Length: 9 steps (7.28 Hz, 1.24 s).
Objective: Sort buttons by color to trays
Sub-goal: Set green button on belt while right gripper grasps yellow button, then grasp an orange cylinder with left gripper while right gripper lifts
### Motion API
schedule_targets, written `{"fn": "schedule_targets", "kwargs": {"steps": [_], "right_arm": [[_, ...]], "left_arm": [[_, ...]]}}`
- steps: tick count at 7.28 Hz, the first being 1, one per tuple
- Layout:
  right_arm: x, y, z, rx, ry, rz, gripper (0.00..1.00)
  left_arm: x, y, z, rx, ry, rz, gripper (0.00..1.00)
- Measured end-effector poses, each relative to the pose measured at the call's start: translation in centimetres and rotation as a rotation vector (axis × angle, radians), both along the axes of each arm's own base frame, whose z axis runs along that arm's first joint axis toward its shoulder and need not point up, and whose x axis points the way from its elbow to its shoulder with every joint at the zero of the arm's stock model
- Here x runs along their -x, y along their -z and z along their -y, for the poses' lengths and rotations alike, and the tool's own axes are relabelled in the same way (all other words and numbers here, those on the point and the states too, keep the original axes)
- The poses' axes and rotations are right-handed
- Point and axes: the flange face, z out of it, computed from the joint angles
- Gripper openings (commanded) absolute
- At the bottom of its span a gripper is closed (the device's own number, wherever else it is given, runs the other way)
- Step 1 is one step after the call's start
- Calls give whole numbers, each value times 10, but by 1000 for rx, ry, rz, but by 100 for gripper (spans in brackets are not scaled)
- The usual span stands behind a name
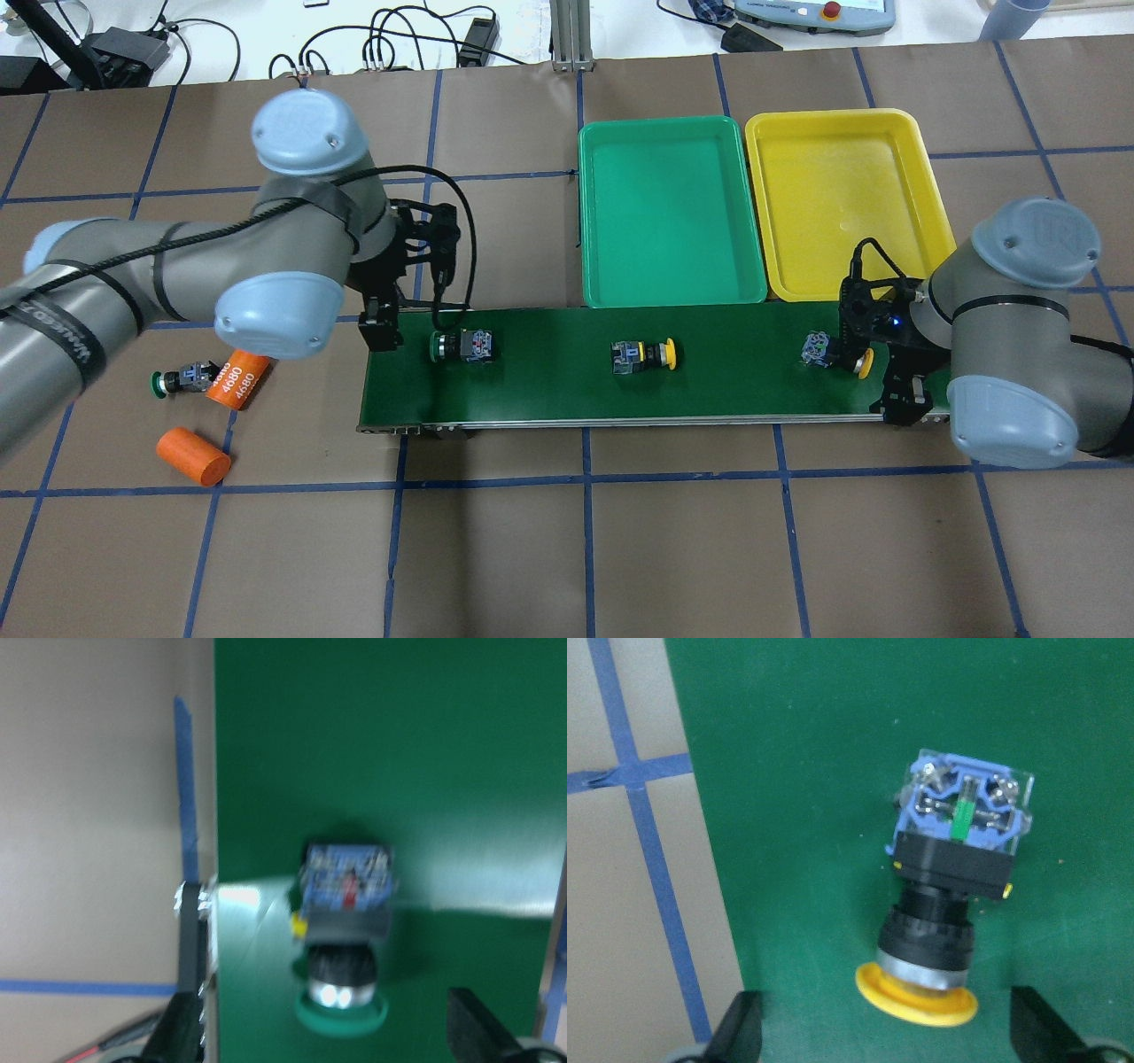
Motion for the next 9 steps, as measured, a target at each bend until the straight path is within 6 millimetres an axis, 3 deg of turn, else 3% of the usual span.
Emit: {"fn": "schedule_targets", "kwargs": {"steps": [1,2,3,4,6,7,9], "right_arm": [[0,0,0,1,1,0,100],[0,0,0,2,2,0,100],[0,0,0,1,4,0,99],[-1,0,0,1,5,2,84],[-2,2,1,0,5,14,32],[-2,4,2,-2,3,18,19],[-1,4,3,-2,1,18,13]], "left_arm": [[-68,0,17,-27,-145,-27,100],[-121,5,23,-44,-297,-58,100],[-156,10,24,-50,-444,-74,100],[-179,18,22,-62,-577,-78,100],[-217,55,8,-110,-746,-81,100],[-224,75,4,-117,-773,-79,100],[-229,102,-4,-155,-797,-71,100]]}}
